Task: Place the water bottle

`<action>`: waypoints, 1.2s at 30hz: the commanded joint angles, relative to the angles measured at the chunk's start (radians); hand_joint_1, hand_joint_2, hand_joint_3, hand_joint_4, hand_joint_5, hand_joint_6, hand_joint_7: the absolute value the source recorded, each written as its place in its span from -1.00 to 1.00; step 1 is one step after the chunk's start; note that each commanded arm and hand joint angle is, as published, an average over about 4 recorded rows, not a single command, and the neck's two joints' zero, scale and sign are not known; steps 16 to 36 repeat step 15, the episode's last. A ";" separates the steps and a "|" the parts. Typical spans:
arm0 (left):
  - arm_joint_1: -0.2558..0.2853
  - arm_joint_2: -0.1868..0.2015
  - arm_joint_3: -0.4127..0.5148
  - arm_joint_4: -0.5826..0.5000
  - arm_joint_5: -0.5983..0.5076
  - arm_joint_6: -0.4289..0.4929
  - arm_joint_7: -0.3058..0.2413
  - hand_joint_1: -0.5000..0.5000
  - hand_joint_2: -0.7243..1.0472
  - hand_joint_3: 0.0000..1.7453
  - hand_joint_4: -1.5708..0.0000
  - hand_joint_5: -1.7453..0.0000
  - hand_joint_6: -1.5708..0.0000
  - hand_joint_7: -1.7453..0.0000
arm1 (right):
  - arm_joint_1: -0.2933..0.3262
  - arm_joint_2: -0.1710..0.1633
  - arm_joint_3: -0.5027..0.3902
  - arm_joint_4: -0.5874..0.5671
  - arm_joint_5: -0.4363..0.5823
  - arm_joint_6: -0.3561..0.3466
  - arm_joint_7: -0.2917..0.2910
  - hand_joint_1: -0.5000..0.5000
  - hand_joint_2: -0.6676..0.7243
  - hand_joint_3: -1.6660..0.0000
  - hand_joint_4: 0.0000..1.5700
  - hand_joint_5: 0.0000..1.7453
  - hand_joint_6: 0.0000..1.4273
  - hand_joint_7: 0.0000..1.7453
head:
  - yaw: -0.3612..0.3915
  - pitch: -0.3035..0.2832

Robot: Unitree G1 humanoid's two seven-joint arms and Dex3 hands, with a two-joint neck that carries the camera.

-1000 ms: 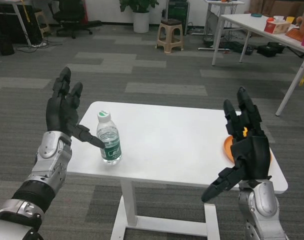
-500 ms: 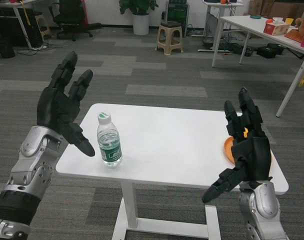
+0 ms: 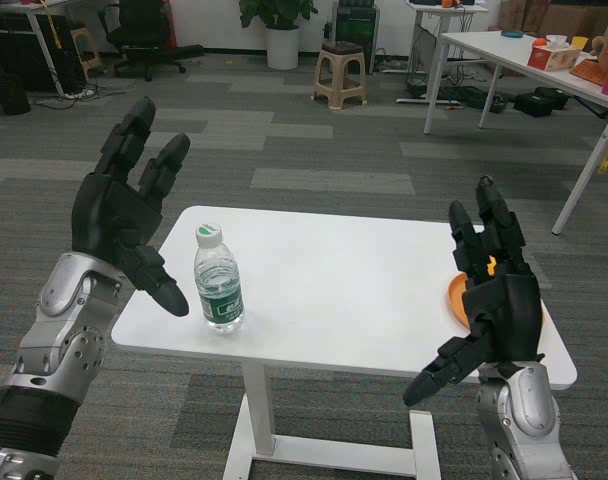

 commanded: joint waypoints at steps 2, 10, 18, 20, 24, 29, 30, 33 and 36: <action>0.007 -0.002 -0.004 -0.011 -0.006 0.005 -0.002 -0.96 -1.00 -0.95 1.00 0.59 1.00 1.00 | -0.010 -0.008 0.005 0.005 0.006 0.001 -0.002 -0.17 1.00 1.00 -0.82 -1.00 -1.00 -1.00 | 0.008 0.000; 0.007 -0.004 -0.004 -0.025 -0.004 0.003 -0.002 -0.96 -1.00 -0.98 1.00 0.59 1.00 1.00 | -0.012 -0.012 0.008 0.006 0.005 0.001 -0.002 -0.17 1.00 1.00 -0.82 -1.00 -1.00 -1.00 | 0.006 0.000; 0.010 -0.008 -0.004 -0.038 -0.004 0.003 -0.002 -0.96 -1.00 -0.90 1.00 0.65 1.00 1.00 | -0.014 -0.014 0.009 0.004 0.005 0.000 -0.002 -0.17 1.00 1.00 -0.82 -1.00 -1.00 -1.00 | -0.001 0.007; 0.010 -0.008 -0.004 -0.038 -0.004 0.003 -0.002 -0.96 -1.00 -0.90 1.00 0.65 1.00 1.00 | -0.014 -0.014 0.009 0.004 0.005 0.000 -0.002 -0.17 1.00 1.00 -0.82 -1.00 -1.00 -1.00 | -0.001 0.007; 0.010 -0.008 -0.004 -0.038 -0.004 0.003 -0.002 -0.96 -1.00 -0.90 1.00 0.65 1.00 1.00 | -0.014 -0.014 0.009 0.004 0.005 0.000 -0.002 -0.17 1.00 1.00 -0.82 -1.00 -1.00 -1.00 | -0.001 0.007; 0.010 -0.008 -0.004 -0.038 -0.004 0.003 -0.002 -0.96 -1.00 -0.90 1.00 0.65 1.00 1.00 | -0.014 -0.014 0.009 0.004 0.005 0.000 -0.002 -0.17 1.00 1.00 -0.82 -1.00 -1.00 -1.00 | -0.001 0.007; 0.010 -0.008 -0.004 -0.038 -0.004 0.003 -0.002 -0.96 -1.00 -0.90 1.00 0.65 1.00 1.00 | -0.014 -0.014 0.009 0.004 0.005 0.000 -0.002 -0.17 1.00 1.00 -0.82 -1.00 -1.00 -1.00 | -0.001 0.007; 0.010 -0.008 -0.004 -0.038 -0.004 0.003 -0.002 -0.96 -1.00 -0.90 1.00 0.65 1.00 1.00 | -0.014 -0.014 0.009 0.004 0.005 0.000 -0.002 -0.17 1.00 1.00 -0.82 -1.00 -1.00 -1.00 | -0.001 0.007; 0.010 -0.008 -0.004 -0.038 -0.004 0.003 -0.002 -0.96 -1.00 -0.90 1.00 0.65 1.00 1.00 | -0.014 -0.014 0.009 0.004 0.005 0.000 -0.002 -0.17 1.00 1.00 -0.82 -1.00 -1.00 -1.00 | -0.001 0.007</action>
